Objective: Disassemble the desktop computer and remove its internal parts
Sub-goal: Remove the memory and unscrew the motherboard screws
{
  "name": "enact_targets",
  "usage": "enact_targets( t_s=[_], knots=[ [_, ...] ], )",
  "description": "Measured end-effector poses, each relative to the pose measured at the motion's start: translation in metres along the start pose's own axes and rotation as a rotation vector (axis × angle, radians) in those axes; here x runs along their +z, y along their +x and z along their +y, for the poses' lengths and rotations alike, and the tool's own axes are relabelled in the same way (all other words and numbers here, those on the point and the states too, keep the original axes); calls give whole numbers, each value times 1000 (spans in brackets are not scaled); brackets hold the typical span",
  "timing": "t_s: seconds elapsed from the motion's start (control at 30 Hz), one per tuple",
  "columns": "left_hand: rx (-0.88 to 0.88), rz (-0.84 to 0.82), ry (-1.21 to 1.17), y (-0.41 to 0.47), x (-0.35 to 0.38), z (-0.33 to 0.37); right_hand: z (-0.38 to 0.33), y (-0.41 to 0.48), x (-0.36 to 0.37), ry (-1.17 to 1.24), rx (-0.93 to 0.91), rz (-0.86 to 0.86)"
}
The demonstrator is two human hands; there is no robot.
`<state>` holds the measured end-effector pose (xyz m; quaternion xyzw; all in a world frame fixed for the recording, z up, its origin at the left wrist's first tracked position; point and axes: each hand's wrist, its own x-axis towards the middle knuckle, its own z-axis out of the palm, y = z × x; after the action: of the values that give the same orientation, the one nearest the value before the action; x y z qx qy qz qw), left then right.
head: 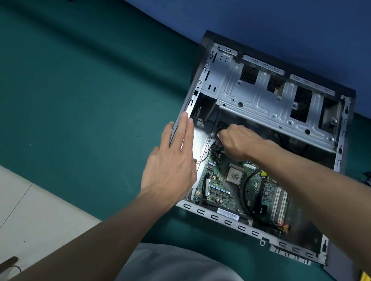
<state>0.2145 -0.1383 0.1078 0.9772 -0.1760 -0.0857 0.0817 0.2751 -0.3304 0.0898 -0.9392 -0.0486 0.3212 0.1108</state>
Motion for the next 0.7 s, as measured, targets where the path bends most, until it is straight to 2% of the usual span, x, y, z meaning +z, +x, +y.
enact_targets(
  t_s=[0.2,0.37,0.53,0.7],
  knots=[
    [-11,10,14,0,2,-1,-5,8,-7,-262,-44,12],
    [-5,20,29,0,4,-1,-5,11,-2,-143,27,94],
    [-6,33,24,0,3,0,3,14,-1,21,-58,42],
    [-18,40,20,0,2,1,8,16,8,-134,9,112]
  ],
)
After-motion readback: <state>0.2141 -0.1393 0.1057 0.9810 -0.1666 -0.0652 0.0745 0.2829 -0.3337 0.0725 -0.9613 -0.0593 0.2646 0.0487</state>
